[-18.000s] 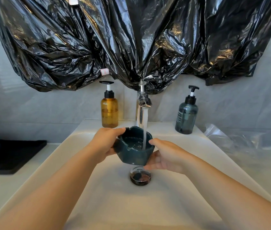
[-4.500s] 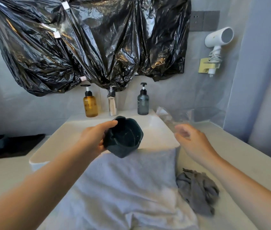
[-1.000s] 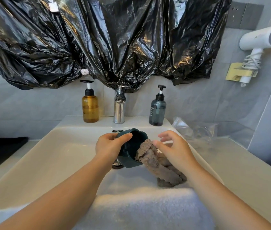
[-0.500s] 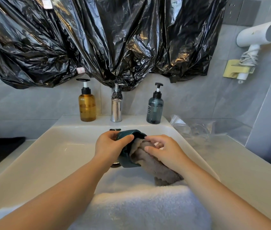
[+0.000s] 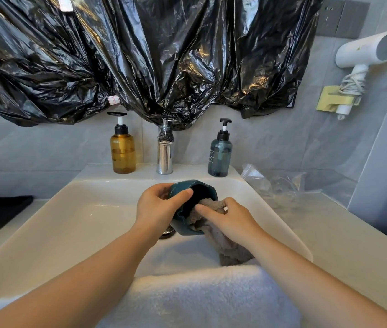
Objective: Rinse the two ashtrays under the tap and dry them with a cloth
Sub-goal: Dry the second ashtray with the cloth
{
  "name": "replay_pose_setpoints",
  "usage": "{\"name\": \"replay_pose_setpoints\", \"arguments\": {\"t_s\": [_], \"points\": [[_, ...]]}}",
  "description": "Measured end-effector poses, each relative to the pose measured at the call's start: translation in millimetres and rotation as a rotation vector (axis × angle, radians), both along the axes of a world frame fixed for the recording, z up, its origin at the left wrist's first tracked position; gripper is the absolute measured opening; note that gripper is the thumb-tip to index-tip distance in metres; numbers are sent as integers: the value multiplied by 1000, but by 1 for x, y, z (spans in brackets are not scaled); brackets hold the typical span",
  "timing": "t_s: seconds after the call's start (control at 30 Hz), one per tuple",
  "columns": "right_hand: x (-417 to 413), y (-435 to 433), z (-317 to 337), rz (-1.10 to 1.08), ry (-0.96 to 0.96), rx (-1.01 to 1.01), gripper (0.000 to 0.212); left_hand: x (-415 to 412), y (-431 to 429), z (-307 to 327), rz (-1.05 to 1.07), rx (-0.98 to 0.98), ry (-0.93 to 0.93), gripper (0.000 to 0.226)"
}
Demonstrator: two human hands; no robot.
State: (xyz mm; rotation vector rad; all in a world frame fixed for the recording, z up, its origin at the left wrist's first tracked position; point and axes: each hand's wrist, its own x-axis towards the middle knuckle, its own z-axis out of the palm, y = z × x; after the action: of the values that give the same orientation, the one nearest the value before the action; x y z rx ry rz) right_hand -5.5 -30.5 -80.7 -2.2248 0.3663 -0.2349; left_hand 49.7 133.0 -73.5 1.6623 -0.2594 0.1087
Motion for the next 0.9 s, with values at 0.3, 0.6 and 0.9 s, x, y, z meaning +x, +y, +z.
{"name": "replay_pose_setpoints", "arguments": {"t_s": [0.3,0.6,0.9], "points": [[9,0,-5,11,-31,-38,19,-6,-1,3,-41,-53,-53,38],[8,-2,-3,-1,-35,4,13,-5,-1,2,-84,-16,-68,40],[9,-2,-3,-38,17,-65,26,-8,-2,3,-77,37,-80,46]]}}
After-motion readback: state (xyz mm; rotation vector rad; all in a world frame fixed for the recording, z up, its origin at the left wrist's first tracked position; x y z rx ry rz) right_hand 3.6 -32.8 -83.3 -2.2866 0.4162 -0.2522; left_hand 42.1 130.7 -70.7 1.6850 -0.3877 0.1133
